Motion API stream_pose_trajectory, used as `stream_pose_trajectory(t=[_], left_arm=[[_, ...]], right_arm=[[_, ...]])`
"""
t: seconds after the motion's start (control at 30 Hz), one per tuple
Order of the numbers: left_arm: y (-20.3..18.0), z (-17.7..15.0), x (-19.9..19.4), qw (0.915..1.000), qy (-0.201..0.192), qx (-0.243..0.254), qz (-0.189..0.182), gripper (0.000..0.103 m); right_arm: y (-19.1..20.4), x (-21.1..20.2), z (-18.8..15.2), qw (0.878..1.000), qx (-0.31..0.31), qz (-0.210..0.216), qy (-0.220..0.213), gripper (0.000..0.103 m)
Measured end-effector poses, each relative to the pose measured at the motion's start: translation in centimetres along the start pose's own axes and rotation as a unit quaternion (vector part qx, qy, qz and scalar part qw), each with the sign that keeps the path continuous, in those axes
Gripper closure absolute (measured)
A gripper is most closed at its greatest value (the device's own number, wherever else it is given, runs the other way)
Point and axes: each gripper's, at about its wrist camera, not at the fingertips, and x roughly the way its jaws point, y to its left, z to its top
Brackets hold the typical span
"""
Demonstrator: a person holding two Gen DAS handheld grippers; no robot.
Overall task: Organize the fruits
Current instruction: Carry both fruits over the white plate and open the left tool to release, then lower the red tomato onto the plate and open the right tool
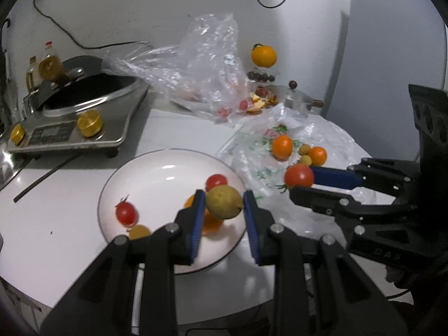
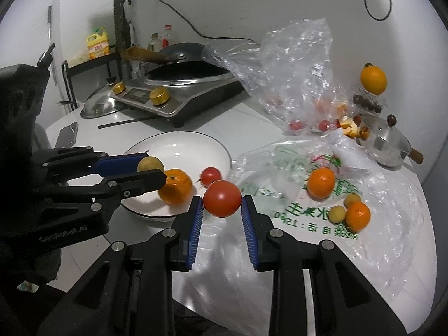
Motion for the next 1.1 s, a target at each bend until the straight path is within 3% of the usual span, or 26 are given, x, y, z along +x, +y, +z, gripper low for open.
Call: stream_pose_trajectory(t=[0.67, 0.8, 1.1], left_arm=[[3.5, -2.8, 1.2, 0.9992, 0.028, -0.026, 0.007, 0.075], [3.7, -2.6, 1.4, 0.9992, 0.031, -0.027, 0.001, 0.069], [4.5, -1.5, 0.7, 0.9993, 0.002, -0.035, 0.007, 0.068]], right_arm=[[3.7, 2.5, 0.0, 0.999, -0.016, 0.011, 0.027, 0.072], [3.7, 2.6, 0.1, 0.999, -0.016, 0.011, 0.028, 0.072], [3.5, 3.5, 0.6, 0.999, -0.014, 0.008, 0.031, 0.072]])
